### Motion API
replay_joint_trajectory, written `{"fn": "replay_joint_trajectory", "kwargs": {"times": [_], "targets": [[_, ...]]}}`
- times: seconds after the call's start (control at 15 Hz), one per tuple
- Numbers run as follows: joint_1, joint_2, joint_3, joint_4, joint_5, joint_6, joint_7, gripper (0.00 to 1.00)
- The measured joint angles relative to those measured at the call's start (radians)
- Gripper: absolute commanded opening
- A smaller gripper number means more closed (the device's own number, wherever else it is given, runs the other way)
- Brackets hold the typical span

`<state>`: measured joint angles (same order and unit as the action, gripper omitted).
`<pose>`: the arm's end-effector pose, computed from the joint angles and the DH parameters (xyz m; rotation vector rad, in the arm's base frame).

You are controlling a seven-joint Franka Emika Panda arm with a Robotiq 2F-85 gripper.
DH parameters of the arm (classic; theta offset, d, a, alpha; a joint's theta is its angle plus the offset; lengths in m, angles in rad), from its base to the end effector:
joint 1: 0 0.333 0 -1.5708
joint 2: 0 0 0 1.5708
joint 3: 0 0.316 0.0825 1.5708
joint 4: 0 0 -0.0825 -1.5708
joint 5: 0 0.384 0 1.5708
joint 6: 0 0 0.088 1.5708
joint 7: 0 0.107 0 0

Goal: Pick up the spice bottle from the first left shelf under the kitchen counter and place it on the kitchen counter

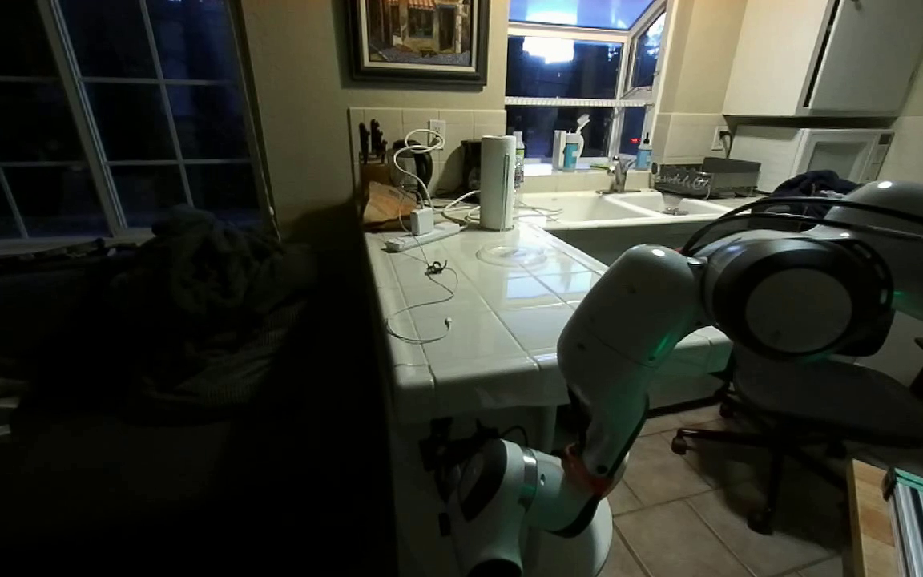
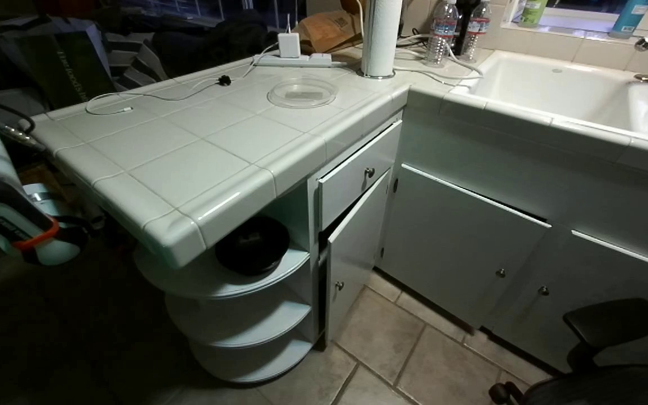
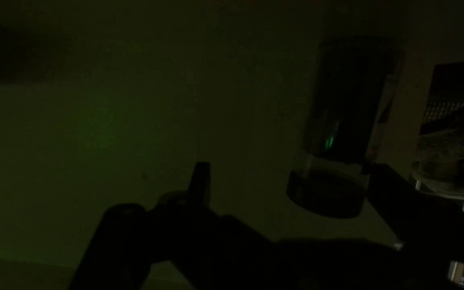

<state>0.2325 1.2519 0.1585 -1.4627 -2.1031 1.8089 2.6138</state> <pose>0.6243 0.1660 -0.0490 1.9496 -0.6320 1.6566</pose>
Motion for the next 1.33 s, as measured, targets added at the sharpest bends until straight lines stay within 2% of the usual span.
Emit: {"fn": "replay_joint_trajectory", "kwargs": {"times": [0.67, 0.73, 0.8, 1.2, 1.27, 1.33], "targets": [[-0.015, 0.003, -0.001, 0.0, -0.079, 0.045, -0.005, 1.0], [-0.019, 0.004, -0.001, 0.0, -0.084, 0.047, -0.005, 0.75], [-0.022, 0.005, -0.001, 0.0, -0.088, 0.049, -0.006, 0.74], [-0.026, 0.008, -0.001, 0.001, -0.1, 0.05, -0.009, 0.26], [-0.026, 0.008, -0.001, 0.001, -0.101, 0.051, -0.009, 0.22], [-0.026, 0.008, -0.001, 0.001, -0.102, 0.051, -0.009, 0.22]]}}
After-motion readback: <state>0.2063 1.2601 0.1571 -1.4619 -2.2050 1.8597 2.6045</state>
